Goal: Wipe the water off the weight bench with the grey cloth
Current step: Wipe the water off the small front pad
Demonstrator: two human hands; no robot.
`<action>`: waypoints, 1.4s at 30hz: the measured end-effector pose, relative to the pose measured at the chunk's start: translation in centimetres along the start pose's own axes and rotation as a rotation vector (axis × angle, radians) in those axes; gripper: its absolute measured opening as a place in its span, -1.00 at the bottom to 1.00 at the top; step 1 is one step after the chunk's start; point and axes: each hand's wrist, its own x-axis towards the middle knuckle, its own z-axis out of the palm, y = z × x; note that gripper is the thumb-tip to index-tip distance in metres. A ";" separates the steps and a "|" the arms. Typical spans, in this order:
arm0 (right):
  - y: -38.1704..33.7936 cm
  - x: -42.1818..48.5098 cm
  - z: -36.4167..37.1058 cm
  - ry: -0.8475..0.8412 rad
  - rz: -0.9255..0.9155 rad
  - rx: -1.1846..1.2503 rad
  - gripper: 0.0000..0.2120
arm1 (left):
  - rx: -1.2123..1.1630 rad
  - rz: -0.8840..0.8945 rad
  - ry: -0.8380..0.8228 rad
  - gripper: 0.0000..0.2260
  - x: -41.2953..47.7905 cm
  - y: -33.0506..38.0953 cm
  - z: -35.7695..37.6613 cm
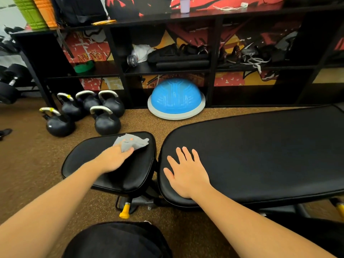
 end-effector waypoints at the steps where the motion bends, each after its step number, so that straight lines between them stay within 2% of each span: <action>1: 0.1 0.0 0.0 0.001 0.000 0.003 -0.39 | 0.014 0.047 0.051 -0.63 0.2 -1.2 -0.8; 2: 0.1 -0.1 0.0 0.000 0.000 0.006 -0.39 | 0.013 0.113 0.107 -0.70 0.4 -2.4 -1.7; 3: 0.1 -0.1 0.0 0.002 -0.002 0.009 -0.39 | 0.042 0.162 0.190 -0.67 0.7 -3.3 -2.2; 4: 0.0 0.0 0.0 0.002 -0.003 0.011 -0.39 | 0.065 0.135 0.256 -0.63 0.8 -4.1 -2.6; 7: -0.1 0.1 0.0 0.001 0.007 0.002 -0.38 | 0.082 -0.231 0.310 -0.64 2.7 -4.3 -2.5; 8: -0.1 0.1 0.0 -0.001 0.009 -0.004 -0.38 | 0.071 -0.275 0.319 -0.61 3.3 -2.7 -2.2; 9: 0.0 0.1 0.1 -0.005 0.008 -0.007 -0.38 | 0.087 -0.238 0.322 -0.59 3.2 -0.3 -1.7; 12: 0.0 0.0 0.2 -0.003 0.008 0.013 -0.39 | 0.120 0.070 0.271 -0.58 1.7 8.1 0.6; 14: 0.0 0.1 0.2 0.023 0.009 0.036 -0.40 | 0.140 0.117 0.075 -0.47 1.0 11.6 3.1; 16: 0.1 0.2 0.3 0.042 0.013 0.035 -0.39 | 0.185 0.088 -0.022 -0.34 1.1 12.0 5.0; 21: 0.2 0.0 0.0 -0.002 0.002 0.035 -0.40 | -0.002 -0.105 0.080 -0.46 1.8 8.7 2.9; 25: 0.3 -0.2 0.0 -0.014 -0.002 0.041 -0.40 | -0.052 -0.228 0.136 -0.45 0.9 5.4 0.4; 28: 0.3 -0.2 0.0 -0.015 -0.001 0.035 -0.40 | -0.134 -0.311 0.168 -0.55 -0.4 2.8 -2.1; 34: 0.3 -0.1 0.0 -0.018 -0.003 0.026 -0.40 | -0.211 -0.587 0.257 -0.48 -1.0 -6.9 -3.2; 38: 0.3 -0.1 0.1 -0.018 -0.002 0.031 -0.40 | -0.154 -0.591 0.268 -0.48 -3.5 -7.5 -2.0; 42: 0.3 0.0 0.2 -0.001 -0.005 0.026 -0.39 | -0.089 -0.379 0.264 -0.51 -7.3 -8.2 0.8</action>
